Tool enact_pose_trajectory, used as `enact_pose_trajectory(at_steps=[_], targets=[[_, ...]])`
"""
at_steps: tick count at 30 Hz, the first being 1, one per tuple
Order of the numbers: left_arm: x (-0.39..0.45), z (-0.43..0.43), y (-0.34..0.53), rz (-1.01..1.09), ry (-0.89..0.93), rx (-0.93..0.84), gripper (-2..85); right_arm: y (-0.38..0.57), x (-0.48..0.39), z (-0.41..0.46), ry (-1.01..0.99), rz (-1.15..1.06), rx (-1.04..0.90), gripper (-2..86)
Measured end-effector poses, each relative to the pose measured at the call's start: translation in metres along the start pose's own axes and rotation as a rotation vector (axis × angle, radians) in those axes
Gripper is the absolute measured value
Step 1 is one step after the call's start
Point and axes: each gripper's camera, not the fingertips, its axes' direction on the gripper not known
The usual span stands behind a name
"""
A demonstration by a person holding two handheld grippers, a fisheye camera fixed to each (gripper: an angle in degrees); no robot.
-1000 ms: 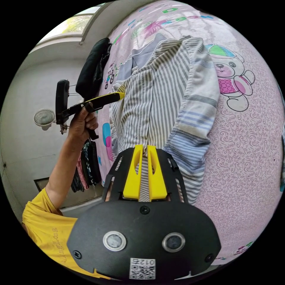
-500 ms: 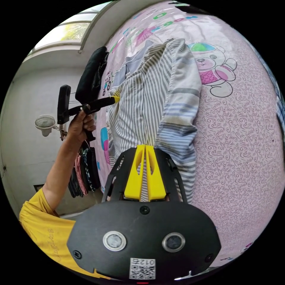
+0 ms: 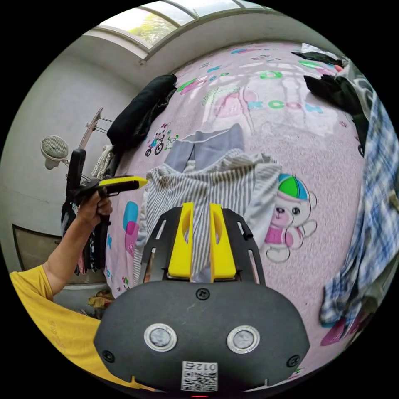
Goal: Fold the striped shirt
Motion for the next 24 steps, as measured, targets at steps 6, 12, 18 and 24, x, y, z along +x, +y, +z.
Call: enact_pose_trajectory(at_steps=[6, 12, 18, 24], targets=[[-0.014, 0.001, 0.017, -0.034, -0.022, -0.012, 0.6, -0.043, 0.015, 0.03, -0.068, 0.013, -0.046, 5.6], [-0.035, -0.014, 0.019, -0.087, -0.009, 0.037, 0.4, -0.045, 0.009, 0.044, -0.106, 0.021, -0.029, 1.5], [-0.049, -0.02, 0.016, -0.115, -0.029, 0.009, 0.5, -0.036, 0.008, 0.049, -0.09, 0.065, 0.006, 0.4], [-0.057, -0.038, 0.017, -0.117, 0.0, 0.002, 0.5, -0.038, -0.005, 0.081, -0.001, 0.065, -0.019, 0.1]])
